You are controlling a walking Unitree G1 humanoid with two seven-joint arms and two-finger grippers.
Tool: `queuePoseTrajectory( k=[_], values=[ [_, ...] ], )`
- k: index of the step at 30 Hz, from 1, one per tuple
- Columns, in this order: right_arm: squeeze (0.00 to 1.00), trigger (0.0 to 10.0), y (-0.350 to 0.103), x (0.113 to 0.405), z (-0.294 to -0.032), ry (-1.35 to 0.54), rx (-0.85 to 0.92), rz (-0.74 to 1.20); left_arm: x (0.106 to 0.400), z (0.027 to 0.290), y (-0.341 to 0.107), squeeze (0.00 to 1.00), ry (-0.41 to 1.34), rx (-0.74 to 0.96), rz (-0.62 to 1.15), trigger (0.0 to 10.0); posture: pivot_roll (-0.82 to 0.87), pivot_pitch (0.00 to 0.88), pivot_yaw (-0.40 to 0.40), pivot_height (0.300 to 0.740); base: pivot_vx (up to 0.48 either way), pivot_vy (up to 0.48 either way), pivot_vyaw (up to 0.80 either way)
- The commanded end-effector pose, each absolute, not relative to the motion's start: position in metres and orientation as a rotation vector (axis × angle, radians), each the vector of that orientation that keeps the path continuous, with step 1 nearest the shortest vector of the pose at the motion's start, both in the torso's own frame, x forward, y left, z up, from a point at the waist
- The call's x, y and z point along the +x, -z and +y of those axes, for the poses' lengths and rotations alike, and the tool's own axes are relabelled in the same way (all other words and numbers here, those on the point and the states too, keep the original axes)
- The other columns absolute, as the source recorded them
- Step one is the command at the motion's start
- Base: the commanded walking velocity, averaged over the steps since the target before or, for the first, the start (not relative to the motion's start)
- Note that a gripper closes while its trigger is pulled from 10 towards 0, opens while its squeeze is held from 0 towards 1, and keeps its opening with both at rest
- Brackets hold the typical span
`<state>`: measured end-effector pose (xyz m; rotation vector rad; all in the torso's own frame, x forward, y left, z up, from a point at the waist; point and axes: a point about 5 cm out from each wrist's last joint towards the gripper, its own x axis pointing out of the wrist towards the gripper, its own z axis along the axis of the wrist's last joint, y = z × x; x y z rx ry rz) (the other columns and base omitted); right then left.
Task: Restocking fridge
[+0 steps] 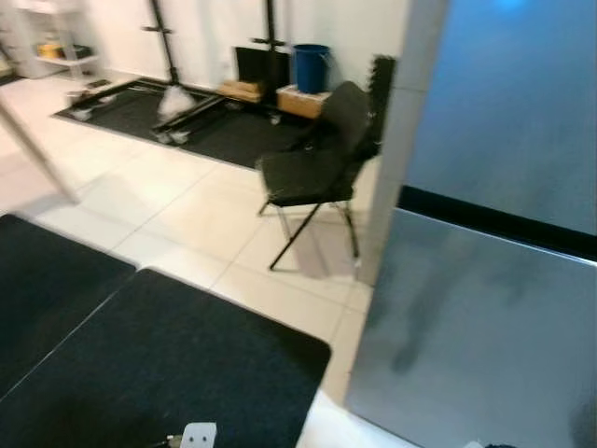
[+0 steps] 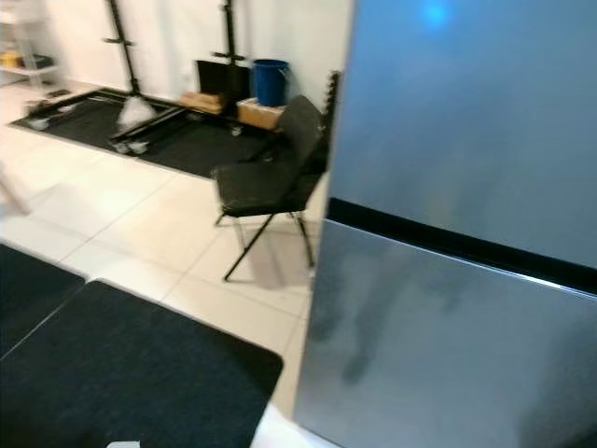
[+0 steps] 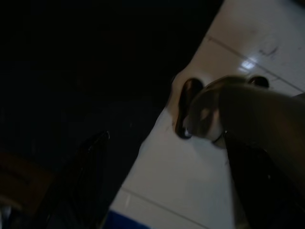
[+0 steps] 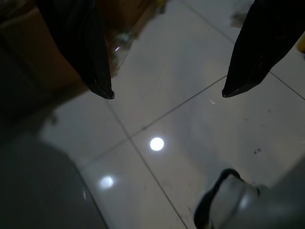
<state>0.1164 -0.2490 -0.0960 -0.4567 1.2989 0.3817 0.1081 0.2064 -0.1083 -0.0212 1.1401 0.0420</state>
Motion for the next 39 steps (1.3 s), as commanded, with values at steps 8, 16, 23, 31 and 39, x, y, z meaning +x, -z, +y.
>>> queuePoseTrajectory(
  k=[8,16,23,31,39],
  values=[
    [0.00,10.0,0.0946,0.1215,-0.2488,-0.371,-0.469,1.269,0.1071,0.2027,0.1094,0.00,-0.039,-0.022,1.149,10.0,-0.09,0.000,-0.052,0.740,0.000,0.000,0.60],
    [0.00,10.0,0.0942,0.1232,-0.2483,-0.373,-0.474,1.261,0.1080,0.2019,0.1093,0.00,-0.040,-0.021,1.144,10.0,-0.08,0.000,-0.051,0.740,0.000,0.000,0.00],
    [0.00,10.0,0.0940,0.1241,-0.2478,-0.375,-0.476,1.256,0.1092,0.2010,0.1089,0.00,-0.025,-0.018,1.137,10.0,-0.09,0.000,-0.051,0.740,0.000,0.000,0.00],
    [0.00,10.0,0.0939,0.1274,-0.2414,-0.420,-0.452,1.234,0.1095,0.2008,0.1089,0.00,-0.035,-0.033,1.136,10.0,-0.08,0.000,-0.051,0.740,0.194,0.000,0.00],
    [0.00,10.0,0.0939,0.1275,-0.2396,-0.449,-0.448,1.235,0.1106,0.2007,0.1085,0.00,-0.036,-0.036,1.128,10.0,-0.08,0.000,-0.053,0.740,0.000,0.000,0.80]
  ],
)
